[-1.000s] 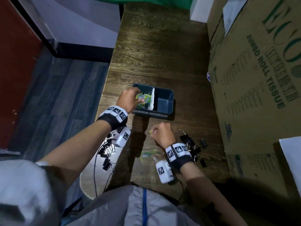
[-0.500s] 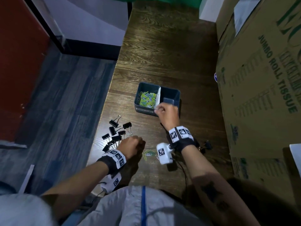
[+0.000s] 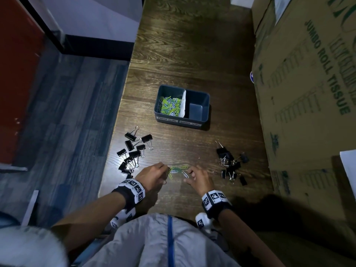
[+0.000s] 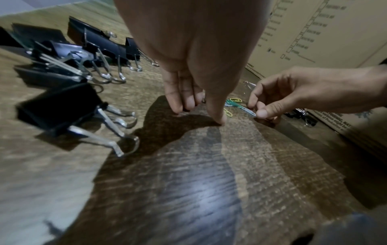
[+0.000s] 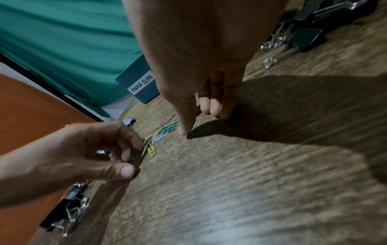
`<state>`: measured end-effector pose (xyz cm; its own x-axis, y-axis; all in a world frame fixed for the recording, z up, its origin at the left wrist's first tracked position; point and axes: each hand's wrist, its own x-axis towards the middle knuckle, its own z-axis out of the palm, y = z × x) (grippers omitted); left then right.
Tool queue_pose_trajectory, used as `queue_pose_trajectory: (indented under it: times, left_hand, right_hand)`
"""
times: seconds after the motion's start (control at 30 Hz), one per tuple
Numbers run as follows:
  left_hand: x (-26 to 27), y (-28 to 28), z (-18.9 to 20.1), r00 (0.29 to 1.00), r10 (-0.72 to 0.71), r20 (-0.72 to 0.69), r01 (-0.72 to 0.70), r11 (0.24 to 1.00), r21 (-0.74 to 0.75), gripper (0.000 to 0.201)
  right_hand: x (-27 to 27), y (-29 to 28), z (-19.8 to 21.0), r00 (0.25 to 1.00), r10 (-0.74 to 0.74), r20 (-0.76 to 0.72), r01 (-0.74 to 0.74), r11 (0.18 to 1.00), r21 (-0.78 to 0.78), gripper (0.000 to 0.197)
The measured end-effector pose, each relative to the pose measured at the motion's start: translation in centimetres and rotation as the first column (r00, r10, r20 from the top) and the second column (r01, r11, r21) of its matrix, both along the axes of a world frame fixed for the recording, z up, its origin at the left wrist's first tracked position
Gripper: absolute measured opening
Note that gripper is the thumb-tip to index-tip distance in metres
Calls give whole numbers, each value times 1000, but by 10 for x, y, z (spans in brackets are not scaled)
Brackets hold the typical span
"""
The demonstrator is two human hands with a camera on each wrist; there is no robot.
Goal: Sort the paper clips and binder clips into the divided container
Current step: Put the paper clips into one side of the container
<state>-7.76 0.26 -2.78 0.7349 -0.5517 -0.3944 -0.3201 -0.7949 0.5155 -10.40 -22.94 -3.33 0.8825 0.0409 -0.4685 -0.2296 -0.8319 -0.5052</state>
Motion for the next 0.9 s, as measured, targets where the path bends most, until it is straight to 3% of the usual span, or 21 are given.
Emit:
queue_pose_trajectory:
  times: [0.23, 0.37, 0.47, 0.6, 0.73, 0.9]
  left_hand:
    - [7, -26, 3, 990, 141, 9, -141, 990, -30, 8]
    - [5, -23, 3, 978, 207, -30, -208, 976, -66, 7]
    - [3, -16, 0, 977, 215, -11, -215, 974, -73, 30]
    - [2, -21, -3, 985, 169, 30, -168, 985, -48, 57]
    - [4, -35, -3, 994, 75, 78, -76, 997, 10, 58]
    - [1, -43, -5, 994, 42, 99, -45, 998, 33, 38]
  right_hand:
    - [1, 25, -3, 994, 73, 81, -70, 997, -41, 16]
    - [-5, 18, -8, 992, 55, 112, -51, 998, -35, 29]
    - [-5, 10, -6, 994, 59, 90, -56, 997, -44, 49]
    - [5, 13, -6, 983, 153, 102, -142, 984, -103, 53]
    - [13, 25, -2, 971, 219, 99, -207, 971, -119, 49]
    - [17, 31, 2, 964, 245, 107, -229, 963, -143, 36]
